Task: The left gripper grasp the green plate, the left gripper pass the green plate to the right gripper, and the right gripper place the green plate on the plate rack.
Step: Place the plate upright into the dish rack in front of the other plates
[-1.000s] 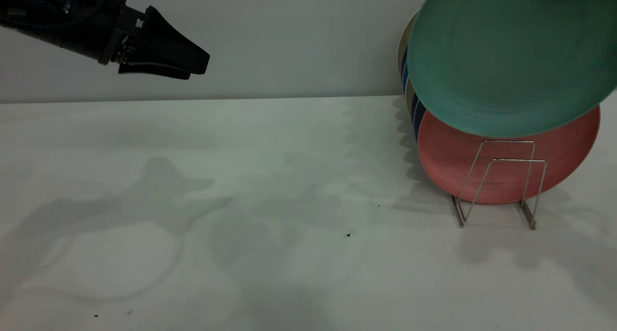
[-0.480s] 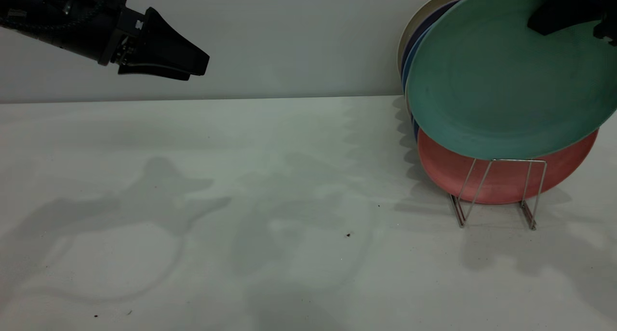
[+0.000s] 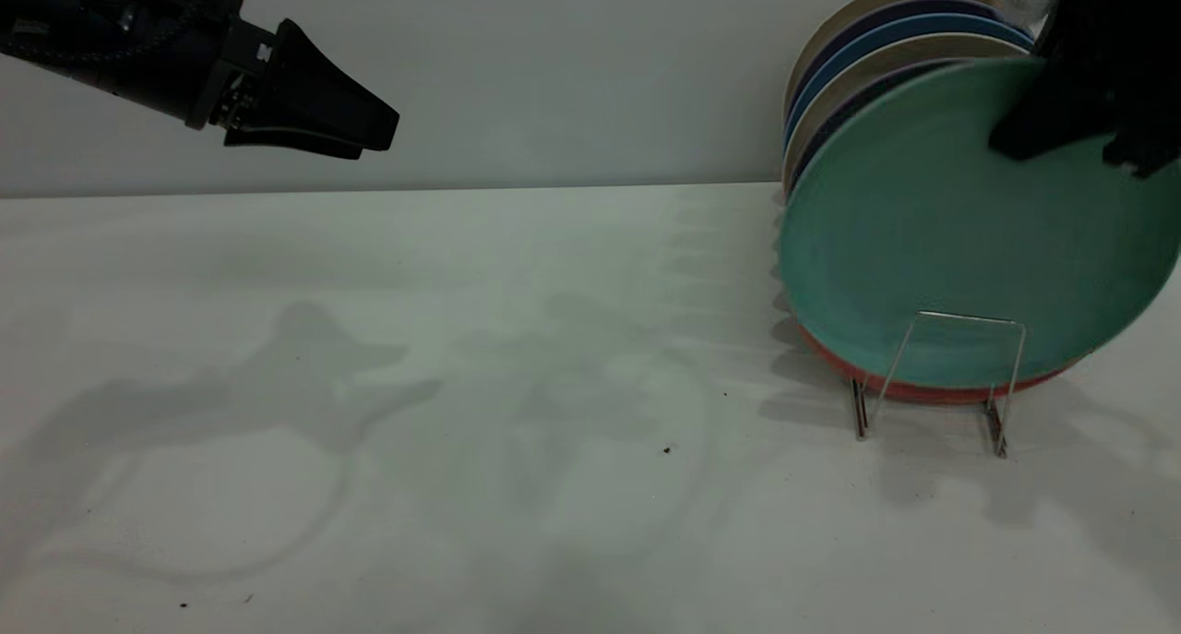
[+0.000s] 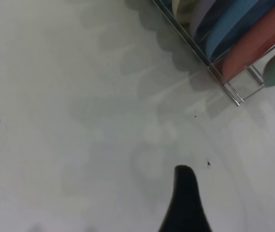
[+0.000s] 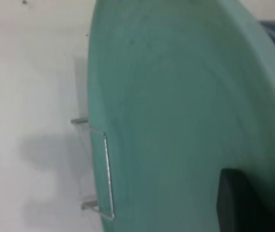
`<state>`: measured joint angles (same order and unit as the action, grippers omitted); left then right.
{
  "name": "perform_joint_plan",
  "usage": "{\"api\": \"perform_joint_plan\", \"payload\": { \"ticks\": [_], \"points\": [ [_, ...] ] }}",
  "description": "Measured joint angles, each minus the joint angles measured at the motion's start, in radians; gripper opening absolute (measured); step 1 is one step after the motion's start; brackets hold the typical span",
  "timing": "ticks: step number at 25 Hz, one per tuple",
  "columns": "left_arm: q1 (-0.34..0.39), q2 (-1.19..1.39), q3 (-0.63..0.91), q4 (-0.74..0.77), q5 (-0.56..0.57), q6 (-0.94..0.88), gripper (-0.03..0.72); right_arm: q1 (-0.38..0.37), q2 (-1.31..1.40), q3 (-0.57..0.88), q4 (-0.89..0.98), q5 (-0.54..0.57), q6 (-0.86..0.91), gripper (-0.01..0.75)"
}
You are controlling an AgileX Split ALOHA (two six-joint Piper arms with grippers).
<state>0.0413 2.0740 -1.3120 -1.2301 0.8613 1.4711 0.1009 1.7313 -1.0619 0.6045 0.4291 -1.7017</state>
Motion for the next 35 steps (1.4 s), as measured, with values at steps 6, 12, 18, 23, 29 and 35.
{"api": "perform_joint_plan", "payload": {
  "ticks": [6,12,18,23,29,35],
  "points": [
    [0.0,0.0,0.0,0.0,0.0,-0.001,0.592,0.0,0.02,0.0,0.057,-0.023,-0.001,0.115],
    [0.0,0.0,0.0,0.0,0.001,-0.001,0.592,-0.001,0.021,0.0,0.119,-0.022,-0.001,0.144],
    [0.0,0.0,0.0,0.001,0.007,-0.012,0.592,-0.001,0.021,0.0,0.133,0.009,0.009,0.397],
    [0.0,0.0,0.0,0.001,0.011,-0.021,0.592,-0.001,0.02,0.0,0.136,0.027,0.039,0.558],
    [0.0,0.0,0.0,0.002,0.016,-0.023,0.592,-0.001,-0.068,0.0,0.135,0.058,0.086,0.575],
    [0.0,-0.037,0.0,0.035,0.029,-0.071,0.592,-0.001,-0.212,0.0,0.184,0.247,0.484,0.574]
  ]
}}
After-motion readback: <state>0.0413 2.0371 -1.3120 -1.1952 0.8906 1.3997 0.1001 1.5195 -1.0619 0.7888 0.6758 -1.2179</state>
